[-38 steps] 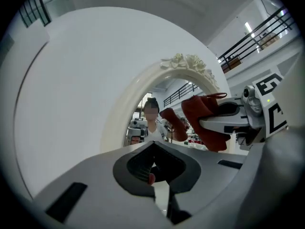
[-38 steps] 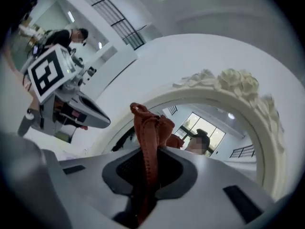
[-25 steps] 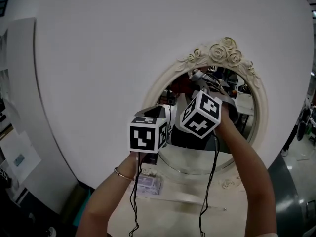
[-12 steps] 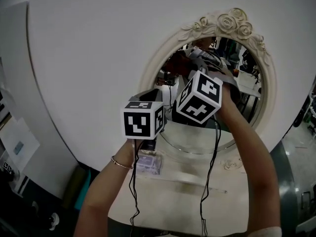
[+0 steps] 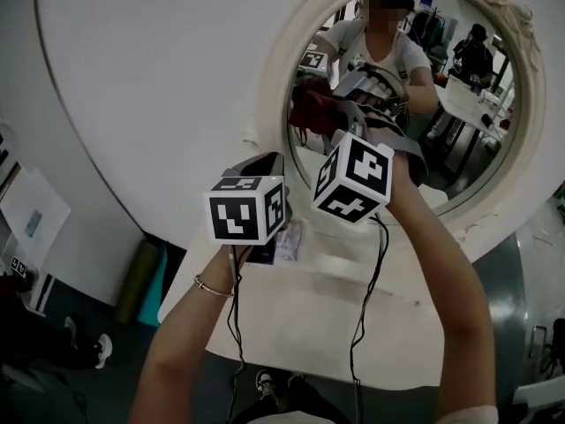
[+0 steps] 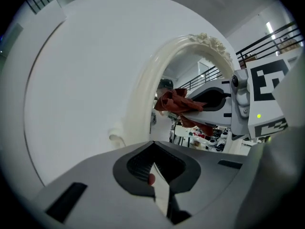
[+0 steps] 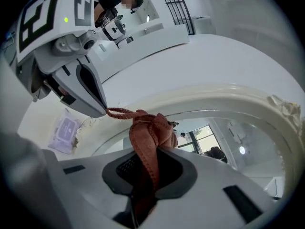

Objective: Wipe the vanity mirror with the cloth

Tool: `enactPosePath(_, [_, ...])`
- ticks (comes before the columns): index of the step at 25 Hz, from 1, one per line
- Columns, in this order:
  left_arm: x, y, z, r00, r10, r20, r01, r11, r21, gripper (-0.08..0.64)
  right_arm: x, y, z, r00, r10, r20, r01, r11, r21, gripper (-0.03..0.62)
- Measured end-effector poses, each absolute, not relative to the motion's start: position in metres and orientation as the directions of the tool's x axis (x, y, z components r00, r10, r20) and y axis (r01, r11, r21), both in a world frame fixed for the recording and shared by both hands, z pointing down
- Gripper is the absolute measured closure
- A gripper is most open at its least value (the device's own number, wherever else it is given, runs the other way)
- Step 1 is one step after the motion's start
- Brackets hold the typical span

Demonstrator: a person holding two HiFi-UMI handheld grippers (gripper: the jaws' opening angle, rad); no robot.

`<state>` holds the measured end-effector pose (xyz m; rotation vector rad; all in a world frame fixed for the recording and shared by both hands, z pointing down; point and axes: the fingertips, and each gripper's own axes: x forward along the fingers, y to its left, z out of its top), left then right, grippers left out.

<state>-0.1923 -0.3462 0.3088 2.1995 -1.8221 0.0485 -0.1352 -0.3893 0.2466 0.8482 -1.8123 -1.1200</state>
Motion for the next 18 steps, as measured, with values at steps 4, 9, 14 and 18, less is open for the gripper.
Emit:
enactPosePath(4, [-0.191,-0.343,0.363,0.218,-0.940,0.264,-0.960,-0.158,0.233,0.557,-0.136,-0.390,0.298,-0.442,-0.834,0.330,-0.110,0.415,0.903,0.531])
enactPosePath(9, [-0.174,-0.331,0.424,0.244,-0.911,0.332,-0.953,-0.162,0.256,0.557,-0.116,-0.385,0.374,-0.426,-0.796,0.430,-0.088,0.509,0.856,0.531])
enactPosePath(14, [-0.176,-0.329,0.453,0.253,-0.897,0.362,-0.950,-0.161,0.267,0.557,-0.121,-0.388,0.415,-0.421,-0.778,0.466,-0.098,0.550,0.829,0.531])
enactPosePath(18, [-0.177,-0.325,0.447,0.253,-0.901,0.354,-0.952,-0.166,0.257,0.557,-0.123,-0.383,0.411,-0.439,-0.768,0.466,-0.122,0.565,0.816,0.531])
